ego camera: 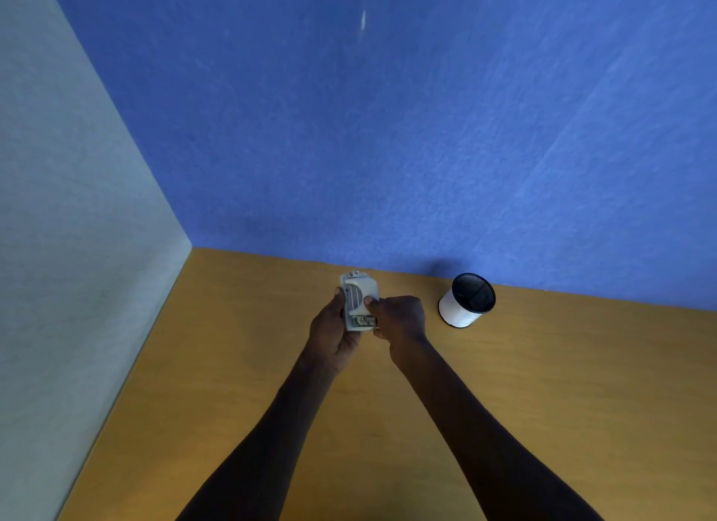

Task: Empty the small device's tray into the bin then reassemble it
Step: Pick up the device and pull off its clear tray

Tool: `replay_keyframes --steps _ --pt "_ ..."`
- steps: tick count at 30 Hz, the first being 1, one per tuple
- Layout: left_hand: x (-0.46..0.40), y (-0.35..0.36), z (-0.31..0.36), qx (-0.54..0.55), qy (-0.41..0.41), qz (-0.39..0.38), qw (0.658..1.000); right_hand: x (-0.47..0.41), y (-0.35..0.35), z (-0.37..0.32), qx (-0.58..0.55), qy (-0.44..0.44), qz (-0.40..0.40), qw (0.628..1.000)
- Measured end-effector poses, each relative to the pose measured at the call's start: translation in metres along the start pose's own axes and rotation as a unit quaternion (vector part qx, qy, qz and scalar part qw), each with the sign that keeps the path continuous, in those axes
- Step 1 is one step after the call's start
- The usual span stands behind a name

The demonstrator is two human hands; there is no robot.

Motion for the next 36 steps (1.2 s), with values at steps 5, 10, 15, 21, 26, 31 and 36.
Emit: replay_keyframes --steps 5,10,15,21,26,31,36 --pt "-0.007 -0.001 -0.003 0.015 -0.018 0.002 1.000 -0.009 0.000 0.002 -0.026 0.023 -0.006 0.999" --pt "-0.012 -0.006 -0.006 0.015 -0.021 0.002 1.000 -0.017 -0.003 0.003 -0.070 0.071 -0.035 0.994" --pt "-0.019 -0.014 -0.006 -0.003 -0.011 -0.004 1.000 -0.023 -0.003 0.004 -0.088 0.089 -0.079 0.989" --pt "-0.030 -0.026 -0.002 -0.002 0.004 -0.008 1.000 -0.032 -0.002 0.011 -0.103 0.087 -0.109 0.985" --pt "-0.036 -0.042 0.002 0.024 0.009 0.027 0.999 -0.049 -0.003 0.018 -0.128 0.083 -0.051 0.987" --pt "-0.039 -0.065 0.008 0.039 -0.005 0.110 0.993 -0.079 -0.010 0.037 0.003 0.068 0.043 0.997" --pt "-0.039 -0.068 0.013 0.046 -0.003 0.115 0.992 -0.090 -0.005 0.053 0.070 0.051 0.049 0.995"
Point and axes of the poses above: each hand's wrist, its own x-axis away from the middle knuckle, its own y-axis out of the palm, z = x × y, the point moved 4 cm from there along -x, towards the middle knuckle, and after that the axes turned 8 degrees about -x, right-handed, at the moved point
